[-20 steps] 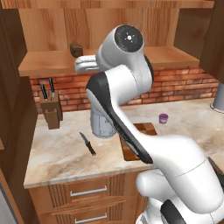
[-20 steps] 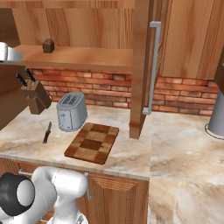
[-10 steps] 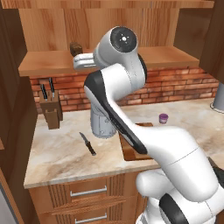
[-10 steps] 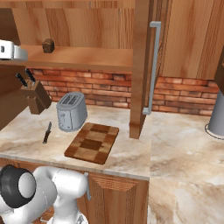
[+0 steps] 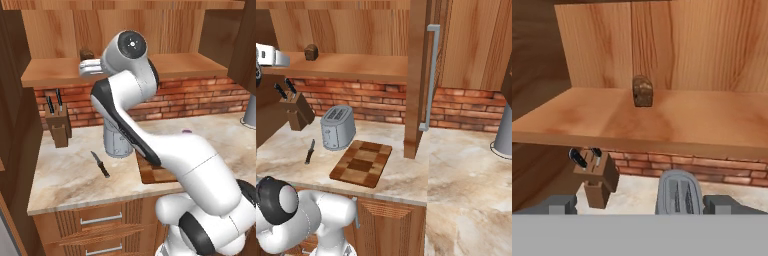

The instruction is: Pick the bread, place it on the cutting board, pick the jam, place it on the counter, and close the cabinet.

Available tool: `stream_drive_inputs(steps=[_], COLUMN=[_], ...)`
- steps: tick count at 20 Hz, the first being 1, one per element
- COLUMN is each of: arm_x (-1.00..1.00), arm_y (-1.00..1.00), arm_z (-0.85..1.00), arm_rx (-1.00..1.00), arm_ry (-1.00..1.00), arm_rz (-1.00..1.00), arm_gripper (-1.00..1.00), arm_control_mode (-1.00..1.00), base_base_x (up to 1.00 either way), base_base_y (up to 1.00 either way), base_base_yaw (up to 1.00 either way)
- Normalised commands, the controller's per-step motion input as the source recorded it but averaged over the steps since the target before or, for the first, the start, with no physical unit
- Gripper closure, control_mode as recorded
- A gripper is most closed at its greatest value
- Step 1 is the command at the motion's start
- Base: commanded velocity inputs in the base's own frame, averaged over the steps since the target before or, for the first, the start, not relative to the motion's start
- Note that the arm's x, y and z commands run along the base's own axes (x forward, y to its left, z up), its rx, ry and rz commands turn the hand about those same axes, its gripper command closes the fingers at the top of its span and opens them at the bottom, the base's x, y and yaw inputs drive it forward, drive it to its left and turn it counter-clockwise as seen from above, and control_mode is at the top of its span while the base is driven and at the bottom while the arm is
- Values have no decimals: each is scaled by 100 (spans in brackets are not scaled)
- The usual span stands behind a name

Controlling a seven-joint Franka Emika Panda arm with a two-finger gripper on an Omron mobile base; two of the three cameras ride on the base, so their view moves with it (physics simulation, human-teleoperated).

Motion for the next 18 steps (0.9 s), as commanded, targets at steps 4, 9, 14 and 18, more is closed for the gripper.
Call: stream_drive_inputs(steps=[4, 9, 14, 18], arm_x=[29, 35, 37, 33], arm_y=[14, 5, 2, 2], arm_z=[0, 0, 0, -9], arm_rx=[0, 0, 0, 0], arm_ry=[0, 0, 0, 0], arm_rz=[0, 1, 1, 1], arm_gripper=[-100, -100, -100, -100], arm_control_mode=[-100, -100, -100, -100], base_base_x=[0, 0, 0, 0], base_base_y=[0, 0, 0, 0], base_base_yaw=[0, 0, 0, 0])
